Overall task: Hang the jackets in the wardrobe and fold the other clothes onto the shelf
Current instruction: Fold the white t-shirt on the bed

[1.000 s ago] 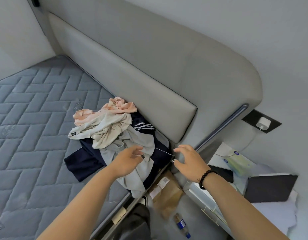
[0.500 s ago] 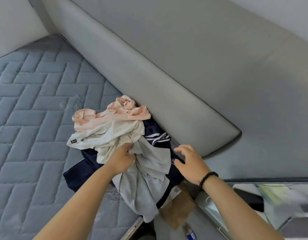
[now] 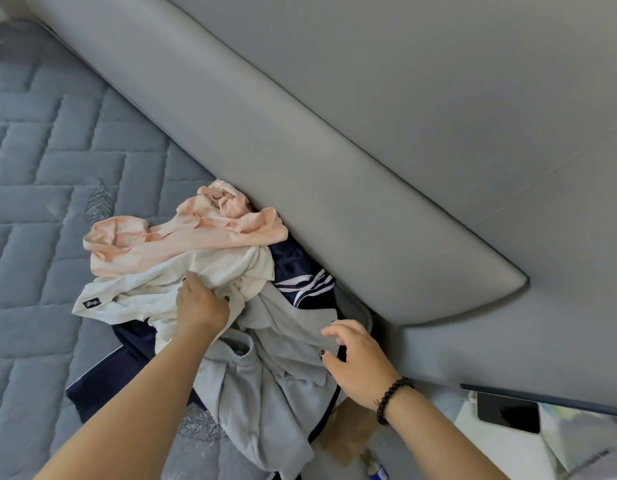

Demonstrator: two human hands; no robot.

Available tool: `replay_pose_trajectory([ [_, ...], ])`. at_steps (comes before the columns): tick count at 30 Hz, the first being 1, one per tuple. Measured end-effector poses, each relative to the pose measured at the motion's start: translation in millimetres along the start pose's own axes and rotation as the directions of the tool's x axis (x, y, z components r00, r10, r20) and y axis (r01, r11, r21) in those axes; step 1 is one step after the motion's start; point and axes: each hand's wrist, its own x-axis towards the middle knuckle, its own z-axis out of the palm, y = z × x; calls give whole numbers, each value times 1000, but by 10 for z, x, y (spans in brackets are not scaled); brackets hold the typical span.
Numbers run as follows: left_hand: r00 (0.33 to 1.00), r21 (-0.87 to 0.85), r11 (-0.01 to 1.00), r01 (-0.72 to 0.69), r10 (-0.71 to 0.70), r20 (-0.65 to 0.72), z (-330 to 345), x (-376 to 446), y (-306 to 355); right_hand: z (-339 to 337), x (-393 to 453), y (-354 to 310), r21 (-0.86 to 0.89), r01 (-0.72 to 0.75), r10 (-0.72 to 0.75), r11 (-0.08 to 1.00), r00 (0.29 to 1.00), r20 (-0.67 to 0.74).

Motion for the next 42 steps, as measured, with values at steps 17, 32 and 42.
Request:
replay_pose_trajectory([
  [17, 907, -425, 832, -356, 198, -372, -784, -1702, -67, -235, -794, -646, -172, 169, -157, 970, 984, 80],
  [32, 726, -656, 345, -671, 485, -487, -1583, -4398, 506, -218, -2715, -740, -95, 402, -408, 910, 911, -53],
  [42, 714, -826, 122, -551, 581, -390, -1475, -5686, 493, 129, -3896, -296, 62, 324, -318, 944, 944, -93],
])
